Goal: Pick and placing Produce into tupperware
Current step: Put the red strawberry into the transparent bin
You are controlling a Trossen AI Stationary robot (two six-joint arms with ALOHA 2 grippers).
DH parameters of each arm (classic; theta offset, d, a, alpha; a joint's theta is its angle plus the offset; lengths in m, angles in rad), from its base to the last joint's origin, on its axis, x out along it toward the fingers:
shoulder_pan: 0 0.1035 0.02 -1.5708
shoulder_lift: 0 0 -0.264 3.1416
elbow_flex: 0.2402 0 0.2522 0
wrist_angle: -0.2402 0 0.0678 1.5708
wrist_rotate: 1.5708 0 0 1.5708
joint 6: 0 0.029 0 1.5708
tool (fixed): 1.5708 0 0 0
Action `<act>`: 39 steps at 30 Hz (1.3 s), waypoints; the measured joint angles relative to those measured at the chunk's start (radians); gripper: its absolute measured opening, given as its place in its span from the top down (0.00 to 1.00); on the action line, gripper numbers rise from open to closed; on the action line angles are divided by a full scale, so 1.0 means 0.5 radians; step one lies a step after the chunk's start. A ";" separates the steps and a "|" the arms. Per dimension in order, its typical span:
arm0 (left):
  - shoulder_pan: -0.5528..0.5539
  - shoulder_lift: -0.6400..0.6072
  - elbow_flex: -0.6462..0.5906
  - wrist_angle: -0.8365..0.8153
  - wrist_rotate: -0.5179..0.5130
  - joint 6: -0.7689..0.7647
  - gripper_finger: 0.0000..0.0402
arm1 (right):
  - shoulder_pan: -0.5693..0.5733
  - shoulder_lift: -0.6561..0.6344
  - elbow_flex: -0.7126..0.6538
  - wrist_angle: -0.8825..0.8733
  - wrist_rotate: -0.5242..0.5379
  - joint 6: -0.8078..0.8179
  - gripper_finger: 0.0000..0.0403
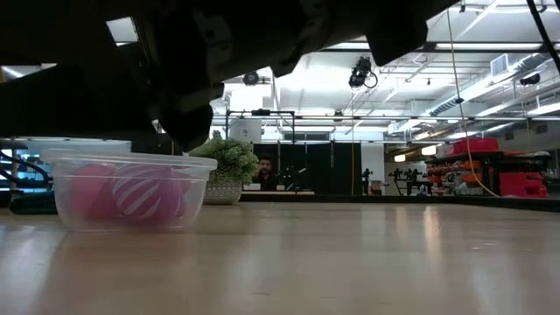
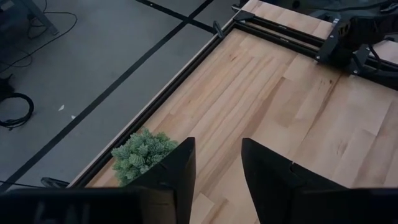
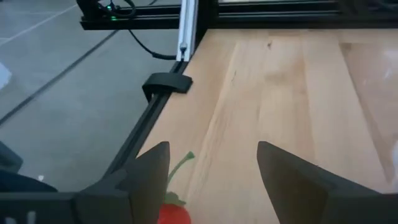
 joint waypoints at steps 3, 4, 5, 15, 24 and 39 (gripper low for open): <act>0.000 0.000 0.000 0.000 0.000 0.000 0.65 | -0.002 0.000 0.000 -0.014 -0.054 0.060 0.38; 0.000 0.000 0.000 -0.001 0.000 0.000 0.65 | 0.000 0.009 0.000 -0.012 -0.071 0.087 0.38; 0.000 0.000 0.000 -0.001 0.000 0.000 0.65 | 0.005 0.014 0.001 -0.012 -0.080 0.105 0.38; 0.000 0.000 0.000 -0.004 0.000 0.000 0.67 | 0.126 0.021 0.000 -0.075 -0.098 -0.021 0.37; 0.000 0.000 0.000 -0.004 0.000 -0.002 0.65 | 0.113 0.021 0.000 -0.118 0.035 -0.119 0.33; 0.000 0.000 0.000 0.002 0.020 -0.006 0.65 | 0.122 0.107 0.005 -0.092 -0.049 0.077 0.28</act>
